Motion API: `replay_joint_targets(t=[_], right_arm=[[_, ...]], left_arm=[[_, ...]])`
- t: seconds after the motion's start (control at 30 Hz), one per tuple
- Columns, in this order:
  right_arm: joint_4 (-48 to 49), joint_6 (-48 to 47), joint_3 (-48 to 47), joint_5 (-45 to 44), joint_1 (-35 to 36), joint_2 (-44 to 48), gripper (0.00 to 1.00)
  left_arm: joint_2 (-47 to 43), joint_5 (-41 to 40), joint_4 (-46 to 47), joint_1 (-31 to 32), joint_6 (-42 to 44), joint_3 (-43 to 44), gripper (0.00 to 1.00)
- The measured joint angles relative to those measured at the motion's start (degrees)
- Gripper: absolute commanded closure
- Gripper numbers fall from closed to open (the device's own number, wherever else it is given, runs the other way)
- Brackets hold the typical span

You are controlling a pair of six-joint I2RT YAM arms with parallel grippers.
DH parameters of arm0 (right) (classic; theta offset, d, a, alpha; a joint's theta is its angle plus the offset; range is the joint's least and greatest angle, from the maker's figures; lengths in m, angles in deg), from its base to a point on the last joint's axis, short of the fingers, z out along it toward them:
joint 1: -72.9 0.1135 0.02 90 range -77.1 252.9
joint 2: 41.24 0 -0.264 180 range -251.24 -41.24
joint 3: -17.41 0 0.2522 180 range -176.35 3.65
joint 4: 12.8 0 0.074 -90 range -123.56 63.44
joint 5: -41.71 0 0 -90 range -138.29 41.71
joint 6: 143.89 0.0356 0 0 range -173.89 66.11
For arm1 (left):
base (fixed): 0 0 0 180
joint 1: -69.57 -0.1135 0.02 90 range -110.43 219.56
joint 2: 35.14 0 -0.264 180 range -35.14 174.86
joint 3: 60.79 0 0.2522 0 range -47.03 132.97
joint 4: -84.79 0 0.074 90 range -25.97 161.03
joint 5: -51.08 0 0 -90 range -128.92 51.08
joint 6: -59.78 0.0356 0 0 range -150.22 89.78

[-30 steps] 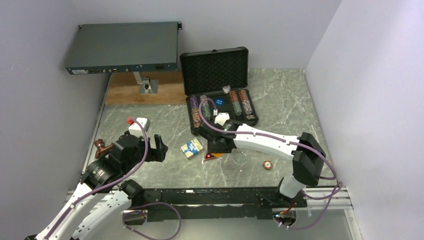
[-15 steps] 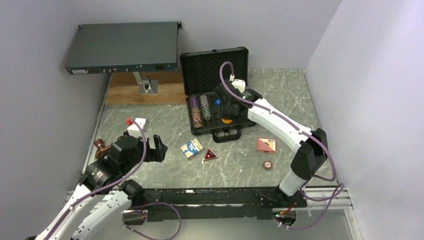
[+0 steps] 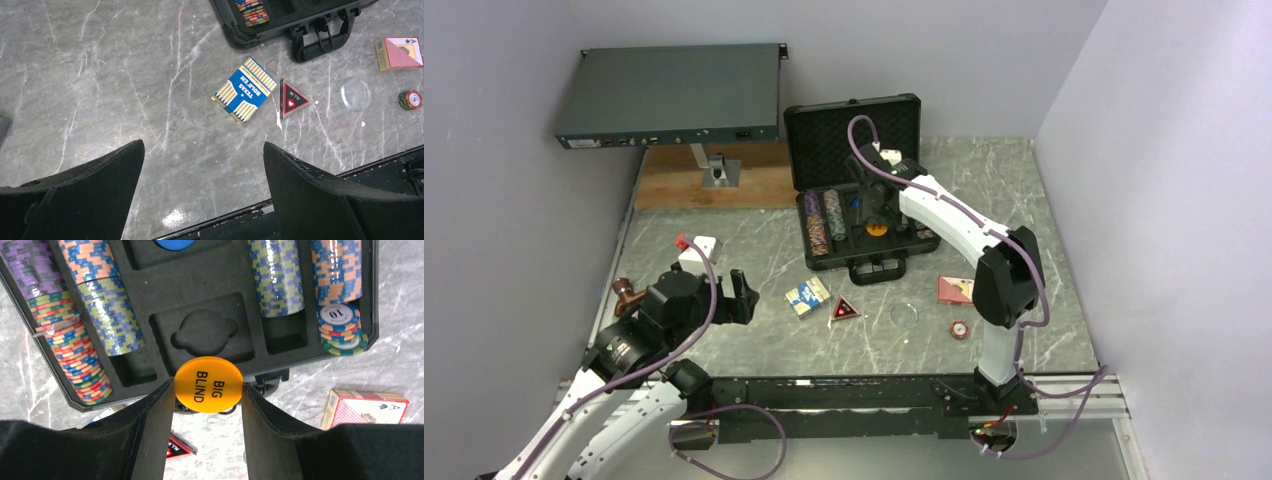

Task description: Pack up texas hold em set

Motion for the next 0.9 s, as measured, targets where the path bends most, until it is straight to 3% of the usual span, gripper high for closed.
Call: replay_joint_targets(t=[0.9], right_arm=[[1.2, -4.0, -3.1, 2.9, -5.2, -9.3, 0.63]], left_arm=[[-0.4, -1.0, -0.1, 0.0, -0.2, 0.0, 0.0]])
